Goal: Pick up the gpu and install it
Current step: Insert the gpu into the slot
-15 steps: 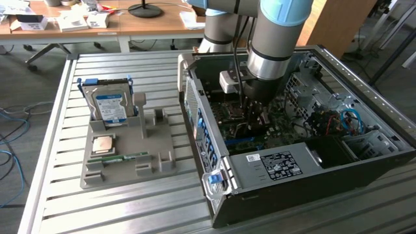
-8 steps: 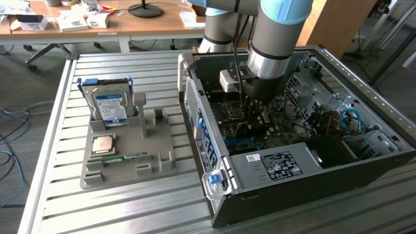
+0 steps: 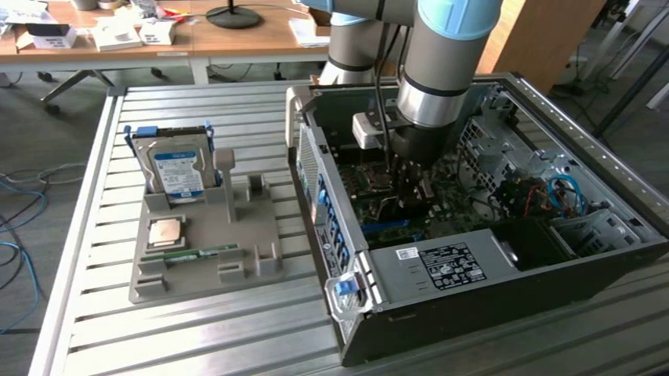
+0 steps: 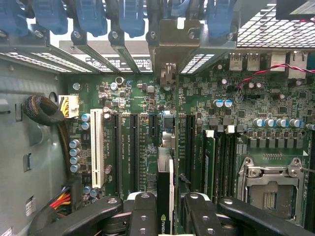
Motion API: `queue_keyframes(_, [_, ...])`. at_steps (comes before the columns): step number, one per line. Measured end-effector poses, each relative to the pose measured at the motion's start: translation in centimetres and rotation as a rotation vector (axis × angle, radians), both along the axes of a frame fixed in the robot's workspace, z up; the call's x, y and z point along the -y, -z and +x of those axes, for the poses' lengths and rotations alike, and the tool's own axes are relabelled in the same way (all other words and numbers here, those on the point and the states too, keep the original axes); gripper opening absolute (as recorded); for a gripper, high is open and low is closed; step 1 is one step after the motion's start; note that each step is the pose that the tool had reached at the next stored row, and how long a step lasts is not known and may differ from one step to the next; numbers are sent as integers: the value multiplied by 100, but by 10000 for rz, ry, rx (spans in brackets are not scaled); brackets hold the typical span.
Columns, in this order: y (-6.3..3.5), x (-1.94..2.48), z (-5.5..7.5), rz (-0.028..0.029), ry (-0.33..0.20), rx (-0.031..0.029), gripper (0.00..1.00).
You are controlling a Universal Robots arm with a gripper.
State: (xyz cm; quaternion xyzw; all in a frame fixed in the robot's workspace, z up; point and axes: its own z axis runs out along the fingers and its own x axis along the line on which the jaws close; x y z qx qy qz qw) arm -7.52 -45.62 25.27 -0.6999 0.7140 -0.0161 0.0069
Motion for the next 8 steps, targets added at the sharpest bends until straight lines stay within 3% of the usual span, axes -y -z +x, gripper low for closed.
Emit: queue_keyframes(8, [4,-1,-2,2,1,1,26])
